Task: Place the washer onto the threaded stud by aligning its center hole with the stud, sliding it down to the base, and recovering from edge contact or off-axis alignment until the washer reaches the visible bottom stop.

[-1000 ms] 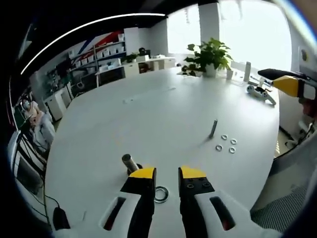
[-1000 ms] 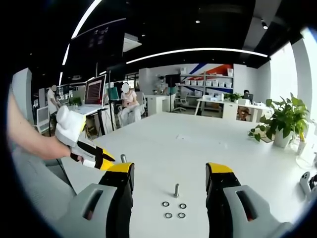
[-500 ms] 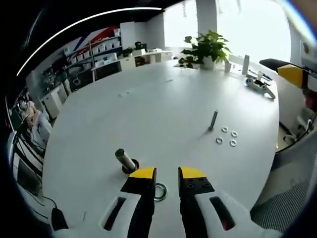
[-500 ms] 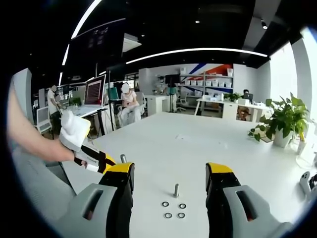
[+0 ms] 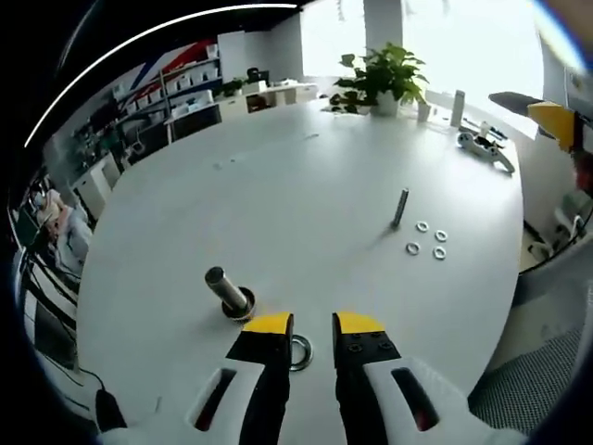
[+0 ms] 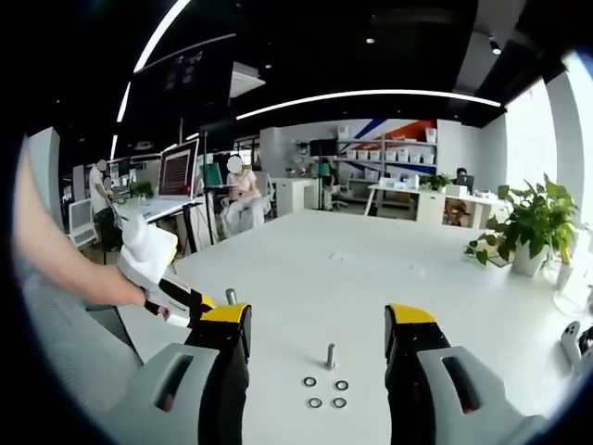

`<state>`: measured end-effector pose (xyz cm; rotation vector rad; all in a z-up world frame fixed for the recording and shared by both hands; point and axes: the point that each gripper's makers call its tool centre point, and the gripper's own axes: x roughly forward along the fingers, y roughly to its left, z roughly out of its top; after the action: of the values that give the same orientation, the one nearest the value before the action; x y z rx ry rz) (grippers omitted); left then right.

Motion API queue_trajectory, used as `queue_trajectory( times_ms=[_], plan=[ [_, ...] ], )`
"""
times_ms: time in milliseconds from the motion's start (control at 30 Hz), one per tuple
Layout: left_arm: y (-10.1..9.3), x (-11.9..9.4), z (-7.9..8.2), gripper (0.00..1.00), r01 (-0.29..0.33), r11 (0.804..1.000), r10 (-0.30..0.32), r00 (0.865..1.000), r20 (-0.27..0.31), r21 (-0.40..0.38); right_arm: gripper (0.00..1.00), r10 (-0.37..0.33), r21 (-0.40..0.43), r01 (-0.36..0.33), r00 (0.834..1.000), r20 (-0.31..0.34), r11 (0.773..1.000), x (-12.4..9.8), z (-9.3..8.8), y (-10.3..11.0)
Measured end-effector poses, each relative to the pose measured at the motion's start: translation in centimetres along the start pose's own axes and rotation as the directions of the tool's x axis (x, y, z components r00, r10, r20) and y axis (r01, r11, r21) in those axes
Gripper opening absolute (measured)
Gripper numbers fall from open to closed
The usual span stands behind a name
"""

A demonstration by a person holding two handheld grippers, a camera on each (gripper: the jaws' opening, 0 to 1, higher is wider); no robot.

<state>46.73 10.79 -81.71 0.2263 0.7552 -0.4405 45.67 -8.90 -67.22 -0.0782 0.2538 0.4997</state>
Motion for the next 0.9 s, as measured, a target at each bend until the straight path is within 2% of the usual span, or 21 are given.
queue_trajectory(
  times_ms=[900],
  plan=[
    [-0.1,1.2,-1.6,0.15,0.004,1.000,-0.004,0.997,-0.080,0.007,0.60,-0.009,0.003,0.009,1.000,0.000,1.000,-0.1,0.0,-0.3]
  ],
)
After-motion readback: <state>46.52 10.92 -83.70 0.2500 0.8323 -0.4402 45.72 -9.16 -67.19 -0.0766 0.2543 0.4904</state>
